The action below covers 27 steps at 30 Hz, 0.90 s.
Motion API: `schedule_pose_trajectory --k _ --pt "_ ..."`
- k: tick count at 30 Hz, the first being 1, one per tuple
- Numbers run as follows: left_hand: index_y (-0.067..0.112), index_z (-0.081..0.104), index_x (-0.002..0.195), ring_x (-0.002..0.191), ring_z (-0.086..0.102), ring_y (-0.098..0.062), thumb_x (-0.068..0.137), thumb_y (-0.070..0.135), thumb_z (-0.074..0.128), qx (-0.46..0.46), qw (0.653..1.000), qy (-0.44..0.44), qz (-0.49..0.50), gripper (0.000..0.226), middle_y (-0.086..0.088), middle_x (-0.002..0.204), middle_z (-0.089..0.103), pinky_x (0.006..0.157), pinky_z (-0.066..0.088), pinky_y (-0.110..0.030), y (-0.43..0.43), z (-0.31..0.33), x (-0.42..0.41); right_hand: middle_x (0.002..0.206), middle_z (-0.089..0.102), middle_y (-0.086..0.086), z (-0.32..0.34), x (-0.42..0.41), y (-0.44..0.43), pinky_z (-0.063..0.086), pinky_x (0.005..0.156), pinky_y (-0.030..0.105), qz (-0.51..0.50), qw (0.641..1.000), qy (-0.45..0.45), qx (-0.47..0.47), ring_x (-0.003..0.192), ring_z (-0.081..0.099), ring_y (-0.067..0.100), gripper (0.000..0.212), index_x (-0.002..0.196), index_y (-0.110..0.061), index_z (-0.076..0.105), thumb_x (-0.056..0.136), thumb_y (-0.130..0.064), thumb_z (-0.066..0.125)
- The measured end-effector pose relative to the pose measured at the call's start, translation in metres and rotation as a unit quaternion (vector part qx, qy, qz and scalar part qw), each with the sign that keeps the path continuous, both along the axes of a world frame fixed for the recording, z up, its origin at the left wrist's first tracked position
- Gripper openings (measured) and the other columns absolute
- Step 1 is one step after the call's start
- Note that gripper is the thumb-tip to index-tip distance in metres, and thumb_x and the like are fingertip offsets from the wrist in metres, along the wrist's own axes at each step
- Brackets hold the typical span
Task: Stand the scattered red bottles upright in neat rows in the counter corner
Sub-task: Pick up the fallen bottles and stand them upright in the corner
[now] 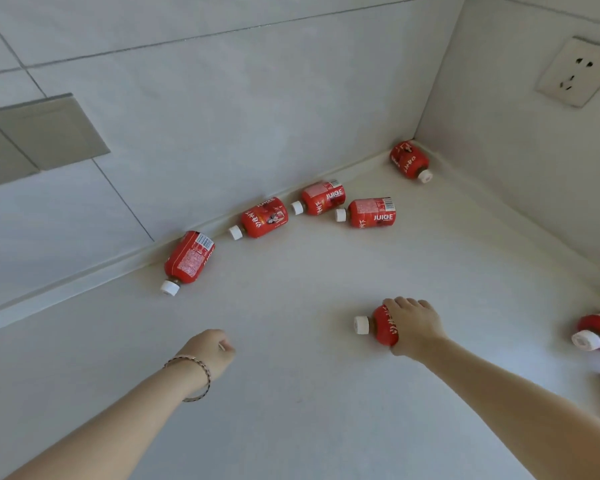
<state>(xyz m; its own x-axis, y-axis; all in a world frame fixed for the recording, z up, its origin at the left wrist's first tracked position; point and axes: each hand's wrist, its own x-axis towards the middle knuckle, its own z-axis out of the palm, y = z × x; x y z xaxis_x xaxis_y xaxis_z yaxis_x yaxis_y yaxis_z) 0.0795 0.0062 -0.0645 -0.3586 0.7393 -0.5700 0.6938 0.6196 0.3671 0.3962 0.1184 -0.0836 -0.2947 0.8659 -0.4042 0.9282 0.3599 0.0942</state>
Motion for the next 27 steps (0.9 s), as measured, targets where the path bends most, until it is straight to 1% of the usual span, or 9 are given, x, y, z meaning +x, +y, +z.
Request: schedule_pose_trajectory --k 4,6,10,15,17,19,22,24,27 --pt "0.009 0.064 0.091 0.087 0.061 -0.025 0.087 0.012 0.046 0.006 0.998 0.019 0.067 0.019 -0.005 0.089 0.064 0.064 0.041 -0.025 0.004 -0.001 -0.014 0.109 0.061 -0.012 0.021 -0.013 0.017 0.045 0.077 0.024 -0.055 0.988 0.139 -0.043 0.1 0.06 0.015 0.062 0.119 -0.034 0.049 0.062 -0.041 0.073" --pt "0.009 0.063 0.099 0.091 0.059 -0.025 0.088 0.013 0.046 0.002 0.995 0.038 0.097 0.021 -0.006 0.099 0.065 0.071 0.042 -0.025 0.008 0.002 -0.024 0.101 0.061 -0.014 0.036 -0.036 0.025 0.046 0.07 0.025 -0.063 0.974 0.205 -0.067 0.089 0.059 0.013 0.062 0.115 -0.036 0.049 0.059 -0.042 0.076" --pt "0.008 0.045 0.13 0.118 0.054 -0.032 0.09 0.018 0.051 0.006 0.983 0.088 0.163 0.042 -0.014 0.131 0.053 0.096 0.045 -0.037 0.024 0.008 -0.057 0.098 0.057 -0.016 0.058 -0.102 0.042 0.043 0.07 0.025 -0.014 0.954 0.289 -0.072 0.089 0.053 0.011 0.067 0.117 -0.036 0.048 0.058 -0.043 0.08" --pt "0.009 0.017 0.146 0.13 0.044 -0.034 0.088 0.033 0.058 0.02 0.958 0.135 0.252 0.075 -0.014 0.147 0.032 0.099 0.042 -0.045 0.049 0.005 -0.099 0.097 0.054 -0.015 0.063 -0.174 0.058 0.046 0.076 0.027 0.001 0.936 0.338 -0.102 0.09 0.053 0.012 0.07 0.118 -0.034 0.047 0.059 -0.042 0.083" --pt "0.01 0.021 0.146 0.131 0.044 -0.033 0.088 0.036 0.058 0.015 0.962 0.093 0.258 0.073 -0.012 0.148 0.036 0.102 0.041 -0.044 0.057 -0.01 -0.112 0.098 0.053 -0.015 0.056 -0.193 0.063 0.045 0.078 0.026 0.008 0.935 0.338 -0.11 0.09 0.052 0.011 0.072 0.12 -0.033 0.046 0.059 -0.043 0.083" --pt "0.012 0.036 0.138 0.123 0.051 -0.031 0.088 0.035 0.058 0.028 0.968 0.037 0.247 0.059 -0.012 0.139 0.05 0.099 0.043 -0.04 0.065 -0.027 -0.117 0.099 0.054 -0.015 0.048 -0.203 0.067 0.045 0.078 0.026 0.006 0.935 0.334 -0.117 0.091 0.052 0.011 0.072 0.12 -0.033 0.046 0.059 -0.043 0.083" --pt "0.013 0.055 0.104 0.093 0.06 -0.031 0.087 0.031 0.059 0.091 0.965 0.031 0.244 0.025 -0.012 0.106 0.066 0.082 0.048 -0.036 0.077 -0.042 -0.117 0.1 0.054 -0.016 0.035 -0.207 0.07 0.045 0.079 0.025 -0.002 0.936 0.328 -0.125 0.091 0.051 0.01 0.072 0.12 -0.033 0.046 0.059 -0.042 0.083" --pt "0.015 0.051 0.088 0.082 0.056 -0.029 0.087 0.031 0.061 0.119 0.962 0.025 0.244 0.019 -0.012 0.092 0.064 0.075 0.047 -0.034 0.08 -0.044 -0.113 0.098 0.052 -0.017 0.03 -0.203 0.069 0.045 0.079 0.024 -0.008 0.939 0.32 -0.125 0.09 0.051 0.009 0.071 0.12 -0.032 0.047 0.059 -0.041 0.082" --pt "0.013 0.052 0.091 0.086 0.06 -0.032 0.088 0.033 0.059 0.142 0.963 0.054 0.224 0.022 -0.014 0.096 0.065 0.071 0.045 -0.034 0.074 -0.037 -0.104 0.098 0.052 -0.017 0.029 -0.194 0.064 0.045 0.08 0.024 -0.012 0.945 0.302 -0.127 0.091 0.051 0.008 0.071 0.121 -0.032 0.046 0.06 -0.042 0.082"
